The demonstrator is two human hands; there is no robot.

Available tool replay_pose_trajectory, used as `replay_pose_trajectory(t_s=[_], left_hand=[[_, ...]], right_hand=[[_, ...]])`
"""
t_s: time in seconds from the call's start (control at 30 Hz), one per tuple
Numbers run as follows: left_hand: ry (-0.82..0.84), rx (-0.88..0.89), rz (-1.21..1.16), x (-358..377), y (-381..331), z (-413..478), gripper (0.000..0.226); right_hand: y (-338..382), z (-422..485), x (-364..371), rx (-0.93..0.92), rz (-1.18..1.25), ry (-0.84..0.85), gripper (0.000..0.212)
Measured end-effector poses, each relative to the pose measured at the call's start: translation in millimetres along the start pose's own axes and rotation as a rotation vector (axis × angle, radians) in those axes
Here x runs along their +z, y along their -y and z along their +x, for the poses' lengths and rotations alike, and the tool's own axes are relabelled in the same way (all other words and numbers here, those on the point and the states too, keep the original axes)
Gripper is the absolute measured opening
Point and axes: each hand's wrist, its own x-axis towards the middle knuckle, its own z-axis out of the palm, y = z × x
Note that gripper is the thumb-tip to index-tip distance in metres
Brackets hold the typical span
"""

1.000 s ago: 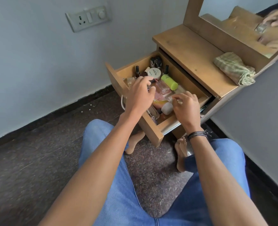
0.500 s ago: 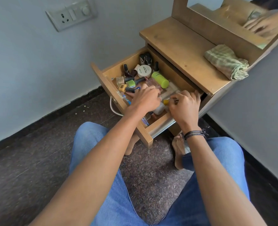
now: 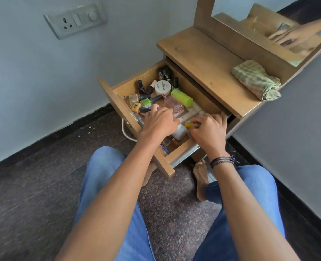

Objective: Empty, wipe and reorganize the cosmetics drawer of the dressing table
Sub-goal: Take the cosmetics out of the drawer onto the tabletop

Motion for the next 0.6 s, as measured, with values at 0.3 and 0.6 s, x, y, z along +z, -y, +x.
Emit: replay_pose_trajectory(t_s=[0.3, 0.6], left_hand=[[0.179, -0.039, -0.013, -4, -6, 7, 0.064], [0.207, -0.035, -0.040, -9, -12, 7, 0.065]], right_hand=[[7, 2, 1, 0.039, -0.065, 0.008, 0.027], [10, 1, -2, 0.037, -0.054, -0.010, 0.023]])
